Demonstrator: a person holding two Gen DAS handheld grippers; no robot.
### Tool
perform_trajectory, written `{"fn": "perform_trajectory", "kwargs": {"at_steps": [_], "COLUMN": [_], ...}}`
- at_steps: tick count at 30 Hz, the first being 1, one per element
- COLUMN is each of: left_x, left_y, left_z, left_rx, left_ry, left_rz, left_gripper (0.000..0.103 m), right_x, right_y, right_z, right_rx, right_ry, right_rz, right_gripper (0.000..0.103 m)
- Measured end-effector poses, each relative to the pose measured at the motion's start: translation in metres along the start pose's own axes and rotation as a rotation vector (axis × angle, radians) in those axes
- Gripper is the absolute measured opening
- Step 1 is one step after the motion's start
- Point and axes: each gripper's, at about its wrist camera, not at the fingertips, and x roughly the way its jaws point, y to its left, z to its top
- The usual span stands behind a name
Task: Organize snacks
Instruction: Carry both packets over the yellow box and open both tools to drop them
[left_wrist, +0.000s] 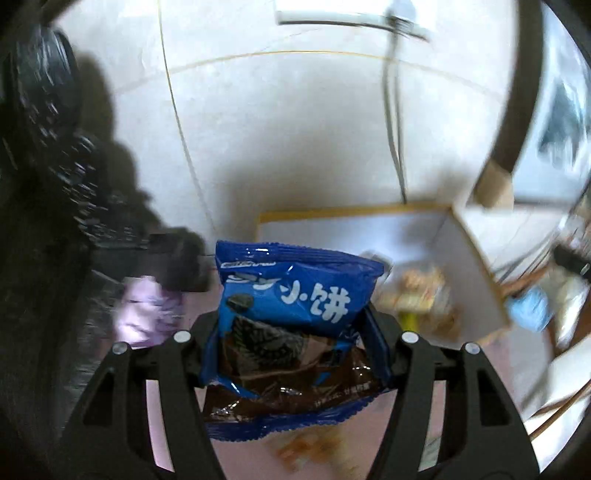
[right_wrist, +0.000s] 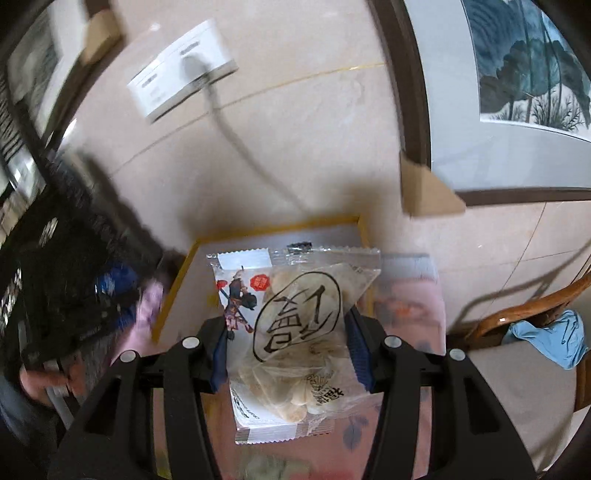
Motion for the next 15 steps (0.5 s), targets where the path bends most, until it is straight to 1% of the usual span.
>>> {"fn": "perform_trajectory", "kwargs": {"at_steps": [1, 2, 3, 6, 8, 9, 10, 11, 12, 15], "left_x": [0.009, 0.018, 0.026, 0.044, 0.054, 0.06, 0.064, 0.066, 0.068, 0.063], "left_y": [0.003, 0.002, 0.001, -0.005, -0.009, -0.011, -0.014, -0.016, -0.019, -0.02], "left_z": [0.006, 0.01, 0.012, 0.012, 0.011, 0.01, 0.008, 0.005, -0.001, -0.02], "left_rx": [-0.02, -0.017, -0.004, 0.025, 0.03, 0.043, 0.059, 0.079, 0.125, 0.251], "left_ry": [0.004, 0.013, 0.017, 0.04, 0.063, 0.082, 0.091, 0.099, 0.094, 0.091], "left_rz": [-0.01, 0.007, 0.018, 0.013, -0.039, -0.067, -0.057, -0.023, 0.035, 0.124], "left_gripper": [0.064, 0.064, 0.064, 0.064, 0.064, 0.069, 0.089, 0.101, 0.101, 0.101], "right_x": [0.008, 0.015, 0.022, 0.047, 0.06, 0.068, 0.074, 0.08, 0.087, 0.086], "right_y": [0.0, 0.001, 0.002, 0.01, 0.012, 0.012, 0.013, 0.015, 0.015, 0.011], "right_z": [0.01, 0.015, 0.018, 0.022, 0.023, 0.022, 0.021, 0.019, 0.014, 0.002], "right_rx": [0.001, -0.008, -0.021, -0.052, -0.052, -0.058, -0.078, -0.106, -0.142, -0.174], "right_ry": [0.0, -0.002, 0.001, 0.027, 0.043, 0.053, 0.064, 0.079, 0.098, 0.113], "right_rz": [-0.008, -0.015, -0.024, -0.02, -0.017, -0.025, -0.037, -0.054, -0.078, -0.08], "right_gripper": [0.053, 0.053, 0.053, 0.053, 0.055, 0.056, 0.072, 0.099, 0.102, 0.102]}}
